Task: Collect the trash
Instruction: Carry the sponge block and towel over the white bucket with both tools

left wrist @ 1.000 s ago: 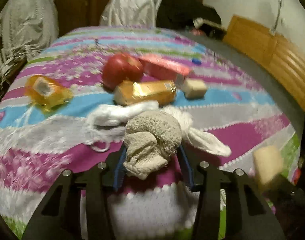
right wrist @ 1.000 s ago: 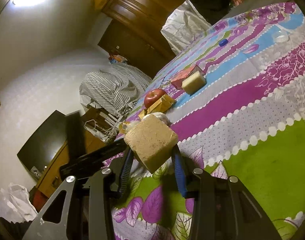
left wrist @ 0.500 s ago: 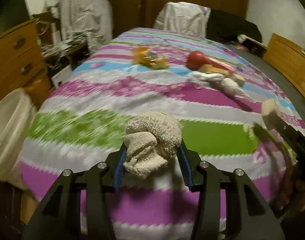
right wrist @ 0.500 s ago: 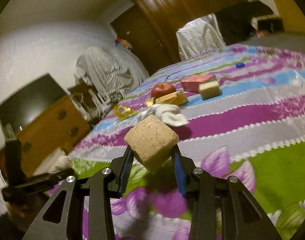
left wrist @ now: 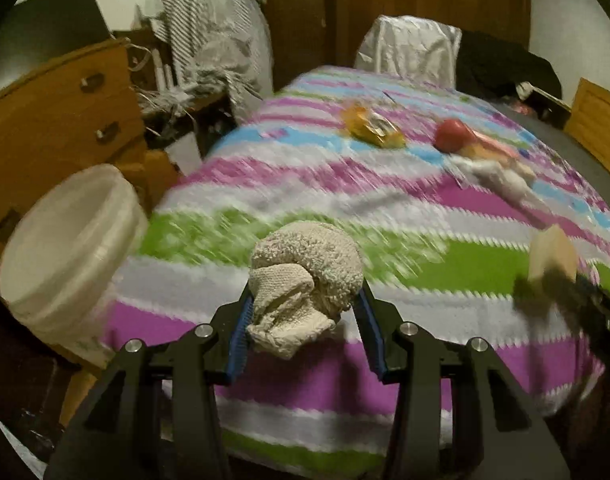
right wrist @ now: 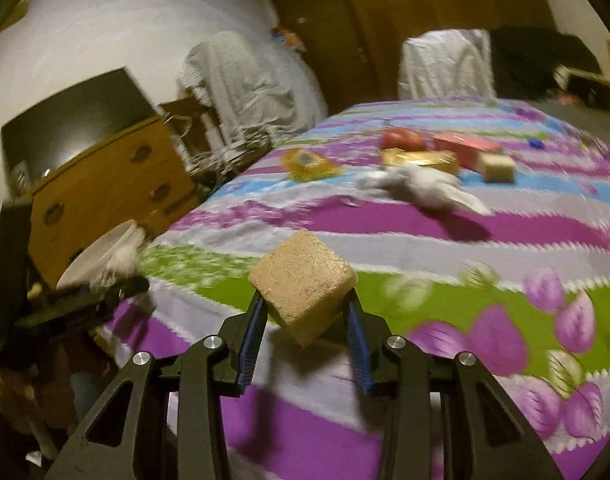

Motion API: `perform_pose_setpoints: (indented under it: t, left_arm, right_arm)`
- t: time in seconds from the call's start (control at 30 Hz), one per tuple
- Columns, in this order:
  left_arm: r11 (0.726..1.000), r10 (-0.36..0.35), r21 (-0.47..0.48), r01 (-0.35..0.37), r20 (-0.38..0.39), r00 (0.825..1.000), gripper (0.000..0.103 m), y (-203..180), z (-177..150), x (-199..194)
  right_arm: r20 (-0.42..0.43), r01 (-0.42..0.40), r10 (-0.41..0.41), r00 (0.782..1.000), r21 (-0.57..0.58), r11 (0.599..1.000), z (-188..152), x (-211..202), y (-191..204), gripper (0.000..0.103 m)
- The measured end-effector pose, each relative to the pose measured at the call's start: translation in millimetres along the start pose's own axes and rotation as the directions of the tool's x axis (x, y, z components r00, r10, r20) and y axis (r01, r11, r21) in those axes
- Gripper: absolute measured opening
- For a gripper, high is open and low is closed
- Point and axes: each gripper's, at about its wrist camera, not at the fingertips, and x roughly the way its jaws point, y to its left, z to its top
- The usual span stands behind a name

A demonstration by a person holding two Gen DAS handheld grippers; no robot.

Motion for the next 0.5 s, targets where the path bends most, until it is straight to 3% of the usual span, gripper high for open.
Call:
perform_pose_setpoints:
  t: [0.17,0.5]
  left_arm:
    - [0.994,0.107,-0.029,-0.105,0.083,0.991,0.045,32.8,31.5,-19.3]
    - [0.936,0.335,-0.165,-0.311,0.147,0.931,0.045,131.4,81.4,-46.4]
  right_arm:
    - [-0.012,-0.076,0.075,0.997,-0.085,0.994,24.8,14.3,46.7,0.040]
    - [-0.042,-0.219,0.215,0.976,-0.225,0.949,108.3,59.4,165.5,0.041]
